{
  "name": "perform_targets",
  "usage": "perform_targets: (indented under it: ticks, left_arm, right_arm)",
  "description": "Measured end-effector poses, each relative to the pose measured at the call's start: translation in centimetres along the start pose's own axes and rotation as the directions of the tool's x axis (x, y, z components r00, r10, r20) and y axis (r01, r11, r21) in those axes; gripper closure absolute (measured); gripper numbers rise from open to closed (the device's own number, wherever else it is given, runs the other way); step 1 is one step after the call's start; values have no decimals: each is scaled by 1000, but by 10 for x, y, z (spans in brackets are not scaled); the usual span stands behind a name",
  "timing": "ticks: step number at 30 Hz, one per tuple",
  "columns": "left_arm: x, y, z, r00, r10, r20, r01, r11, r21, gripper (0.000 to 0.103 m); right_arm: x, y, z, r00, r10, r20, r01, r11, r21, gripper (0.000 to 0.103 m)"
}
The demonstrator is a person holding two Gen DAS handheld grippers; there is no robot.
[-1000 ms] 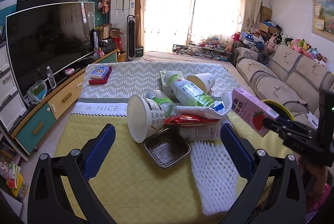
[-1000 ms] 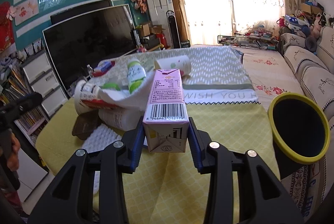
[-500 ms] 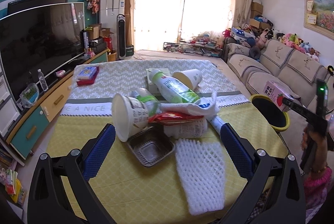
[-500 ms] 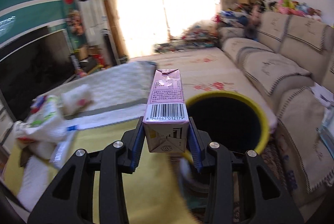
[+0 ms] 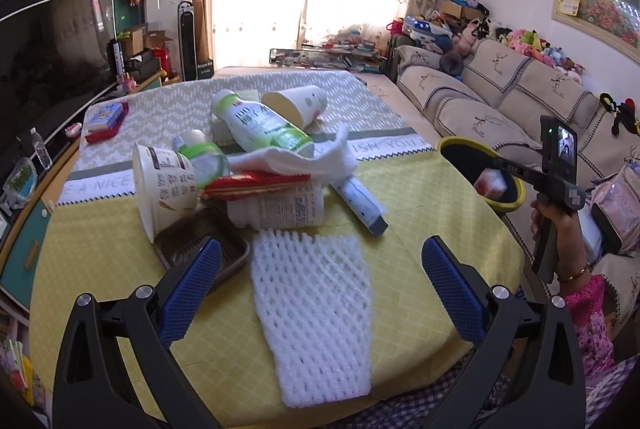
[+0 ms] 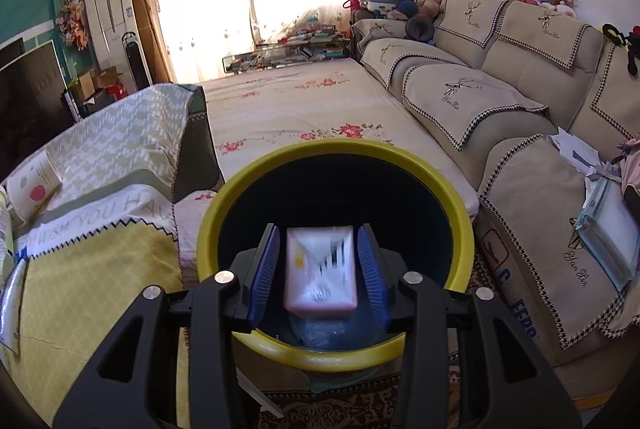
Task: Collect trash
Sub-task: 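Carry the pink carton to the yellow-rimmed bin and release it, then grasp the white foam fruit net with the left gripper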
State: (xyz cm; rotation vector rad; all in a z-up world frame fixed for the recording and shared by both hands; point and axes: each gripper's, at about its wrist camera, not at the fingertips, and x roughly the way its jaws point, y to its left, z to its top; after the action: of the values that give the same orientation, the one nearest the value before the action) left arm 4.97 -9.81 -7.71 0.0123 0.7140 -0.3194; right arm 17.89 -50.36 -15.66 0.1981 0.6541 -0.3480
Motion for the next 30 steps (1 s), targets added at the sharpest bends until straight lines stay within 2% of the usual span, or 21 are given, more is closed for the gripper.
perform_targets:
  ticks: [4,9,13,22,23,26,27,28,30]
  left_arm:
    - [9,-3,-8,999,-9,-33,9,1000,0,4]
    - [16,-6,-16,997,-23,-75,23,1000,0,4]
    - [27,-8,-21,993,-5,-120,7,1000,11,4]
    - [59,-5,-35,968,57,-245,-53,998,22,4]
    - [62,-4,-36,965,60,-255,-57,998,21,6]
    - [65,-2,-38,962,64,-265,-61,998,20,25]
    - [65,-2,-38,964,58,-261,-55,998,19,34]
    - [65,-2,-37,966,48,-252,-45,999,14,39]
    - [62,-1,-35,972,32,-232,-31,999,6,59]
  right_arm:
    - [-21,6,-2,999,12,36,-12,1000,-3,51]
    - [-40,11,-3,997,51,51,-51,999,0,49]
    - [-49,16,-3,995,78,57,-79,997,-2,46]
    - [-58,19,-5,993,109,53,-109,994,-5,45]
    - [-58,18,-5,992,112,52,-112,994,-4,45]
    - [-59,16,-5,992,116,55,-116,993,0,45]
    - [-60,16,-5,992,116,57,-116,993,1,45]
    - [-59,15,-5,991,117,58,-118,993,2,45]
    - [-60,15,-5,991,120,59,-121,993,5,45]
